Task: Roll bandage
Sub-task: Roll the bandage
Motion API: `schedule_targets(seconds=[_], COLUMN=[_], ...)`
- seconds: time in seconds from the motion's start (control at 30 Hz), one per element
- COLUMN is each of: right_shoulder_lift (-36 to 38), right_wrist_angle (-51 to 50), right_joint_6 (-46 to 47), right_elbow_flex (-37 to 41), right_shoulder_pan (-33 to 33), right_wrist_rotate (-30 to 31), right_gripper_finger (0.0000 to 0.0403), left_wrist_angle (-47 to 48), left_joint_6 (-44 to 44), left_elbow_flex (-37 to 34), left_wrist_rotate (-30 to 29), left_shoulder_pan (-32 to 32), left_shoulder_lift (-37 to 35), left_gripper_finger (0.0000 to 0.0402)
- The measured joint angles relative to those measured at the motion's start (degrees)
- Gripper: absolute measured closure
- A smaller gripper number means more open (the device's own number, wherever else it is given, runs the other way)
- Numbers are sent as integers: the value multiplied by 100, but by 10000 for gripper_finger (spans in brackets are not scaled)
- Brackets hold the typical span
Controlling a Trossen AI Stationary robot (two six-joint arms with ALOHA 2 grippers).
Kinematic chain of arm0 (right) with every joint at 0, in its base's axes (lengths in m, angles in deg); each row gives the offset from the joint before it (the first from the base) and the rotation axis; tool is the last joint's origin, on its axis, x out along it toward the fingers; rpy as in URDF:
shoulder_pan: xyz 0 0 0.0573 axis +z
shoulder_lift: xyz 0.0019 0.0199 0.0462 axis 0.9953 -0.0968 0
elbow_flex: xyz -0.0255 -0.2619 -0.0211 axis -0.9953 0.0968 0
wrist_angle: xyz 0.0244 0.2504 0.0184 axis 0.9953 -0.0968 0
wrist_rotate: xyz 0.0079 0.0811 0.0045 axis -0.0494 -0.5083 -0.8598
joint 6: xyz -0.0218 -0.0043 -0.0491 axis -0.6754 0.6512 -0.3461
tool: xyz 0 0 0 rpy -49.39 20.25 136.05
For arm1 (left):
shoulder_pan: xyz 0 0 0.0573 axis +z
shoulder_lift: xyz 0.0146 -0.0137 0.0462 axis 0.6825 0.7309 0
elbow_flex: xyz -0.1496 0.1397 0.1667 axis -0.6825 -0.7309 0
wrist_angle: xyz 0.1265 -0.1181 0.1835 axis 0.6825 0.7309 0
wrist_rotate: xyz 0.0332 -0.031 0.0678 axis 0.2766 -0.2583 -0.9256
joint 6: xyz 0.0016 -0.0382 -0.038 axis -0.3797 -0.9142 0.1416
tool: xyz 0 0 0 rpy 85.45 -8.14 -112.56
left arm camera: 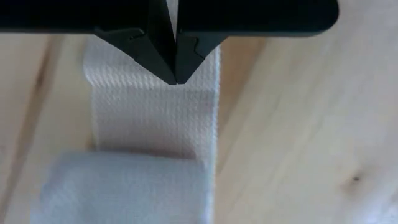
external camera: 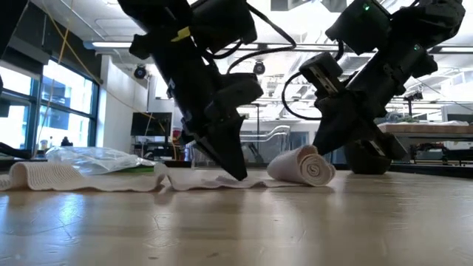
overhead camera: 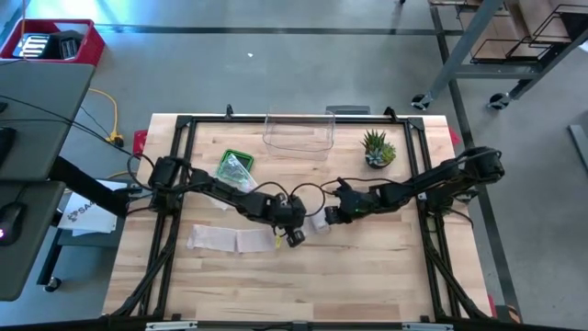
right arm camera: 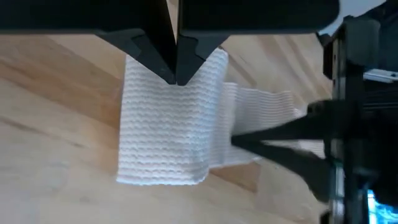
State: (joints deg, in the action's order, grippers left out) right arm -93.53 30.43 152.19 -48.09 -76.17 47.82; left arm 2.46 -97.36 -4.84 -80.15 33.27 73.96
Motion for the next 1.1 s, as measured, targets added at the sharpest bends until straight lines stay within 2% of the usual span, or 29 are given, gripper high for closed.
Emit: schedule_targets(seconds=[0.17, 0.47, 0.6, 0.7, 0.87, 1.0, 1.1], right_shoulder_lift=[-333, -476, -491, -399, -206, -170, -170], right_wrist_angle=[8, -156, -500, -439, -549, -613, -662], right_joint_6=[-15, -806, -989, -1355, -1557, -1688, -1692], right_elbow_flex=[-313, -1035, -1090, -1104, -1097, -1097, -1097], right_shoulder_pan=[119, 59, -33, -49, -108, -127, -127], right_wrist_rotate=[42, 356, 400, 398, 385, 223, 107], right_gripper_finger=[403, 403, 403, 403, 403, 403, 403], left_wrist_angle=[-25, -72, 10, 117, 699, 1376, 1515], left_joint_6=[37, 135, 188, 188, 526, 505, 330], left_elbow_flex=[1, 3, 1, 1, 5, 3, -197], left_wrist_rotate=[-20, 35, 463, 563, 572, 466, 274], left_shoulder_pan=[102, 149, 141, 138, 136, 63, -37], left_shoulder_lift=[61, 14, -33, -237, -606, -911, -1202], left_gripper_finger=[401, 401, 401, 401, 401, 401, 401])
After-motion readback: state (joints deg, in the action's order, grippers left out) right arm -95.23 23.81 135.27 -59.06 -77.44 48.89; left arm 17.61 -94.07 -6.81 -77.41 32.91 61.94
